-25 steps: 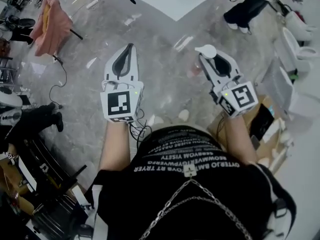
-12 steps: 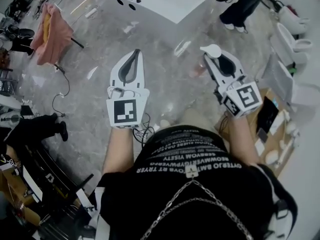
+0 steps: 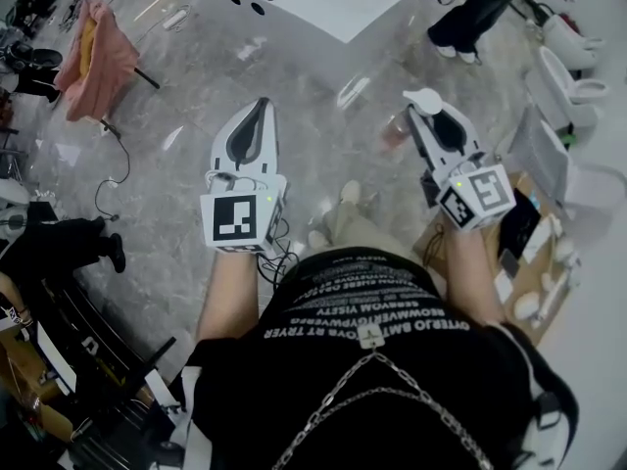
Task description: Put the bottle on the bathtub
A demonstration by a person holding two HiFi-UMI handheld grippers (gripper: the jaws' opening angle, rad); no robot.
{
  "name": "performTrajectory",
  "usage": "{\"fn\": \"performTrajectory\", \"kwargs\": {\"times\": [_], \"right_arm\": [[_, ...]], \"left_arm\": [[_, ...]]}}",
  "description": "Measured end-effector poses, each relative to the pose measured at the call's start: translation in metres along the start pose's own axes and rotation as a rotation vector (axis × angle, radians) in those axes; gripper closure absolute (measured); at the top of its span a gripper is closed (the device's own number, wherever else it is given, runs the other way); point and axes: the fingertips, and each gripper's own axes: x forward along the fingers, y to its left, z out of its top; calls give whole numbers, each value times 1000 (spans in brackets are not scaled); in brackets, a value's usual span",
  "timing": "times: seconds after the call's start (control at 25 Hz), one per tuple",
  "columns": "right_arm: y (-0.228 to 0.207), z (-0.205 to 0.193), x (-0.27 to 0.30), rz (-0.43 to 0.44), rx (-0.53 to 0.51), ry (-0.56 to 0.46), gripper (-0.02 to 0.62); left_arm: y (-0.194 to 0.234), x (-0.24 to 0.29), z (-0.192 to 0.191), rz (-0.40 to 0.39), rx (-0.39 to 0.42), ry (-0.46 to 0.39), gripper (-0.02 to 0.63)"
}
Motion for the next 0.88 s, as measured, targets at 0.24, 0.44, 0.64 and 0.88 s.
{"fn": "performTrajectory", "kwargs": {"times": [0.24,0.44,0.64,0.88], "right_arm": [[-7,0,18,20,12,-2,495],[-27,5,33,28,12,-11,495],[-57,0,59,31,33,-3,495],[-81,4,96,79,0,-11,495]], "left_arm": [[8,11,-2,9,14,-6,603],[9,39,3,13,36,-9,603],[12,72,3,26,23,0,603],[26,115,-6,24,53,27,603]]}}
